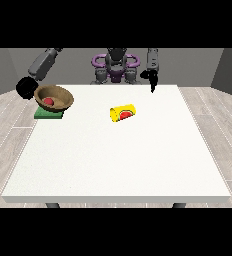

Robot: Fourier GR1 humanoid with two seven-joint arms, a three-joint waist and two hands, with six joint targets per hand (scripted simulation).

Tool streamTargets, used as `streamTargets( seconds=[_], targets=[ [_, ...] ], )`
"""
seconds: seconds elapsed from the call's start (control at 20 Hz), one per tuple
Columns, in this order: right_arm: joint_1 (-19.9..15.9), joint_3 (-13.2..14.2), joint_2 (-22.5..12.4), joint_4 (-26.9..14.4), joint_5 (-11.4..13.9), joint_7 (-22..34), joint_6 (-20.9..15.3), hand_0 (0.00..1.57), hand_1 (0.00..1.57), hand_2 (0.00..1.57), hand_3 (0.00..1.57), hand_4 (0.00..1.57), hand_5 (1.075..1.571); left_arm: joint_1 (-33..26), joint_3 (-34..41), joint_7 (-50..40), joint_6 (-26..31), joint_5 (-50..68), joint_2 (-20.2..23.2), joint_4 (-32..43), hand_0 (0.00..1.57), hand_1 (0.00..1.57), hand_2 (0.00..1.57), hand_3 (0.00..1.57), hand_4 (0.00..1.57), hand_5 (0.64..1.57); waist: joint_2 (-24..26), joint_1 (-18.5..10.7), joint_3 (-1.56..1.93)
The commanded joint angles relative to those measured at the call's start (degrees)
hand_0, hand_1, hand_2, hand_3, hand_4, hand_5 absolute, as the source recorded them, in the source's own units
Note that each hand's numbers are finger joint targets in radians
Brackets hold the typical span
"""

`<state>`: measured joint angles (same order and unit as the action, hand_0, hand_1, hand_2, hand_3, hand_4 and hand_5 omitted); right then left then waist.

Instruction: Pick the cup and pour the ball into the bowl, then pick the bowl and place it on the pad

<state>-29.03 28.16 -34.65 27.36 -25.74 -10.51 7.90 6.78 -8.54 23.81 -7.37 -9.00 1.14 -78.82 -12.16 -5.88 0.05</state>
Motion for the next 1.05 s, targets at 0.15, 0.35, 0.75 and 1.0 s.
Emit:
streamTargets(
  seconds=[0.15,0.35,0.75,1.0],
  targets=[
    [1.17,-0.85,-5.74,-1.27,4.66,-4.62,-8.55,1.4,1.4,1.57,0.8,0.0,1.569,0.52,-0.2,-1.74,2.01,0.54,0.79,-2.5,0.0,0.0,0.0,0.0,1.17,1.365,-1.94,-1.58,-0.02],
    [0.25,-2.91,-5.78,-0.31,6.19,-4.91,-7.62,1.24,1.24,1.3,1.36,0.0,1.568,0.11,-0.63,-0.21,-0.92,-1.06,-1.08,1.13,0.0,0.0,0.0,0.0,1.17,1.366,-0.02,-0.1,-0.03],
    [-4.43,-4.68,-4.89,2.08,4.88,0.37,-1.26,0.36,0.36,0.53,0.66,0.75,1.289,-3.8,-16.61,6.67,-14.37,4.14,-1.13,8.57,0.0,0.0,0.0,0.0,1.22,1.34,1.32,2.33,-0.05],
    [-1.51,-6.39,-4.14,4.92,5.51,3.07,-0.42,0.0,0.0,0.58,0.75,0.71,1.075,-3.31,-16.33,9.68,-16.65,7.04,-1.14,15.08,0.0,0.0,0.0,0.0,1.22,1.34,5.8,4.54,-0.07]
  ],
)
